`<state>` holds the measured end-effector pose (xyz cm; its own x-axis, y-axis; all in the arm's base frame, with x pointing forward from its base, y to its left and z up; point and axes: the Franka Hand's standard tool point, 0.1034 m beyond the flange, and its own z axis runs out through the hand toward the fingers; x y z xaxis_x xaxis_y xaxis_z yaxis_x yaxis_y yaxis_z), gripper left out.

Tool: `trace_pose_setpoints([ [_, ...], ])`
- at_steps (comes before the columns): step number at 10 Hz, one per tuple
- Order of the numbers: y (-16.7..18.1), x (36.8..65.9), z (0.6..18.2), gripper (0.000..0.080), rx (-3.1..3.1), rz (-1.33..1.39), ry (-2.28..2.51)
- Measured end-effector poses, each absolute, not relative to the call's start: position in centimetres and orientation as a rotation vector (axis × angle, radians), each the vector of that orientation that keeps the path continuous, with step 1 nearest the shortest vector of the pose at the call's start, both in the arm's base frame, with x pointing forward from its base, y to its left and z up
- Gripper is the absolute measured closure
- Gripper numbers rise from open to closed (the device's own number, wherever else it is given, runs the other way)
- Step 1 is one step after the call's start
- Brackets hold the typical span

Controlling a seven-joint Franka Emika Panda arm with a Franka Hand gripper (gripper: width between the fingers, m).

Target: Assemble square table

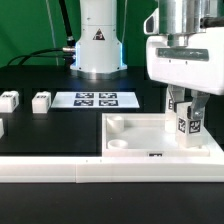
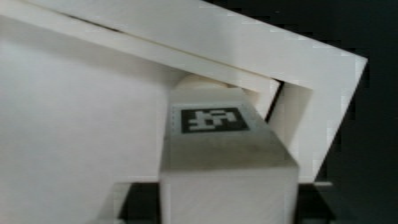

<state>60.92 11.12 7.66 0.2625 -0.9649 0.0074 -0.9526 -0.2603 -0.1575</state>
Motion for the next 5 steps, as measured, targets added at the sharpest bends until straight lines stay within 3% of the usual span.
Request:
trace_pose_setpoints([
  [2,11.14,60.92,7.65,0.0505,-2.395,-0.153,1.834],
  [3,11.15,60.91,7.65,0.0304,-2.429,-0.157,1.792],
  [4,11.24,60.89,7.64,0.0200,-2.505,-0.165,1.693],
  [5,11.38,60.87,7.62,0.0200,-2.576,-0.171,1.588],
])
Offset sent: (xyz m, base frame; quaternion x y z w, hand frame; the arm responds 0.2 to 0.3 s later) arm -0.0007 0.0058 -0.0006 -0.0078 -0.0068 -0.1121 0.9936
